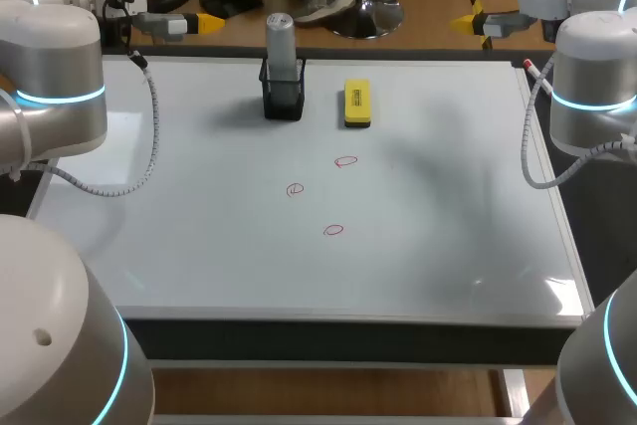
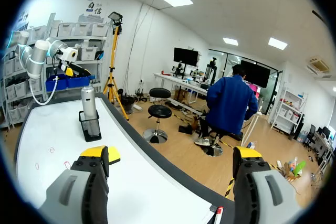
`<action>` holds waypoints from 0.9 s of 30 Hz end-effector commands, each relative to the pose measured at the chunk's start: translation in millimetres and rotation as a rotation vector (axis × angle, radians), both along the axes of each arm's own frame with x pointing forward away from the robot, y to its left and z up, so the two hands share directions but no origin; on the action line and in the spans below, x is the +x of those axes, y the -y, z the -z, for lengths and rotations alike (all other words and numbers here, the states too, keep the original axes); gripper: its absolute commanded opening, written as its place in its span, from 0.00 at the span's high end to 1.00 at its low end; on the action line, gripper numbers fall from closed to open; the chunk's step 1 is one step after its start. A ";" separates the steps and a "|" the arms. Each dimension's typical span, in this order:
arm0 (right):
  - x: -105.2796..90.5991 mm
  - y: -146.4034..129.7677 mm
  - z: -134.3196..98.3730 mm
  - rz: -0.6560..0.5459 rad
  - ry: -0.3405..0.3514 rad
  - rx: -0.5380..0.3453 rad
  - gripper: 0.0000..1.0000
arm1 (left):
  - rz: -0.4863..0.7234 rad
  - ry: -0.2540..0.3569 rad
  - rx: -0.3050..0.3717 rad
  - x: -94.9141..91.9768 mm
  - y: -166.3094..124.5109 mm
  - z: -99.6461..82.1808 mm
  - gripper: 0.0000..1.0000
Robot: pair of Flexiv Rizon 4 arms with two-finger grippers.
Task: Pick up the inspection probe, press it on each red-marked spot on the whiteboard one by one, put down the probe, pick up the eraser, and wipe off all the red marks.
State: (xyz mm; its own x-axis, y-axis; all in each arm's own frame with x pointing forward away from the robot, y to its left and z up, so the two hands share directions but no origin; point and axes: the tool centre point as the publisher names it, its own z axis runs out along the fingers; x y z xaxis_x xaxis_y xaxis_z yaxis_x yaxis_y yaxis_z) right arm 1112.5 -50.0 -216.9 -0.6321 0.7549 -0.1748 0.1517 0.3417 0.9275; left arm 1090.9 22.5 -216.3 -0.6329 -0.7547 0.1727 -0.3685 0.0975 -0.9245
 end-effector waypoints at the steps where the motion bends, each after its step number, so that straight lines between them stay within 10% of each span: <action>1: 0.3 0.3 0.2 -0.001 0.000 0.000 0.00 | 0.000 0.000 -0.001 0.1 -0.1 0.4 0.00; 18: 0.3 0.3 0.2 -0.001 0.000 0.000 0.00 | 0.000 0.000 -0.001 0.1 -0.1 0.4 0.00; 27: 0.3 0.3 0.2 -0.001 0.000 0.000 0.00 | 0.259 0.041 0.037 3.3 29.5 -6.6 0.00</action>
